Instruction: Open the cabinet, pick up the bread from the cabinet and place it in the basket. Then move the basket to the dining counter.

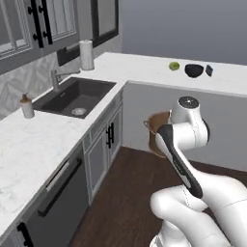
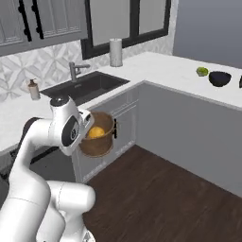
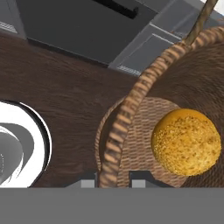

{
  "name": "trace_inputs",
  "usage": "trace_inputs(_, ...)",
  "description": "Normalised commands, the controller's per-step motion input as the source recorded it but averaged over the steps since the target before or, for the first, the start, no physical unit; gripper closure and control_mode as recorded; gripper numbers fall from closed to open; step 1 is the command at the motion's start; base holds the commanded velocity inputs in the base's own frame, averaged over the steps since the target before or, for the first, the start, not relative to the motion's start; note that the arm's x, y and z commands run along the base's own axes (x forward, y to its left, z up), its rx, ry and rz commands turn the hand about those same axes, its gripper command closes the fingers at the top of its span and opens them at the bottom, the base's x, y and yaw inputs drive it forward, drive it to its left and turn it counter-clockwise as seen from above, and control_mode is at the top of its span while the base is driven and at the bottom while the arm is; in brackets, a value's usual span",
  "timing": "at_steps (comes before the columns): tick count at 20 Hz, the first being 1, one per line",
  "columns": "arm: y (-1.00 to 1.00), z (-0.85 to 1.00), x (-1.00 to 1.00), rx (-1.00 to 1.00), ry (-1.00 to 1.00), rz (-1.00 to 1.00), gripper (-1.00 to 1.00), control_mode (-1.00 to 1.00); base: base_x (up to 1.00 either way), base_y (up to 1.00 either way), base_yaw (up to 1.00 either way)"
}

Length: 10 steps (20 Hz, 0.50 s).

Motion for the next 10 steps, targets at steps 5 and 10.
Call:
trace_inputs(5, 0.0, 0.0, 0.0, 0.0, 0.0, 0.0, 1.0, 1.0, 0.0, 0.0, -0.87)
trace_inputs(10, 0.0, 0.0, 0.0, 0.0, 0.0, 0.0, 1.0, 1.0, 0.62, 0.0, -0.64)
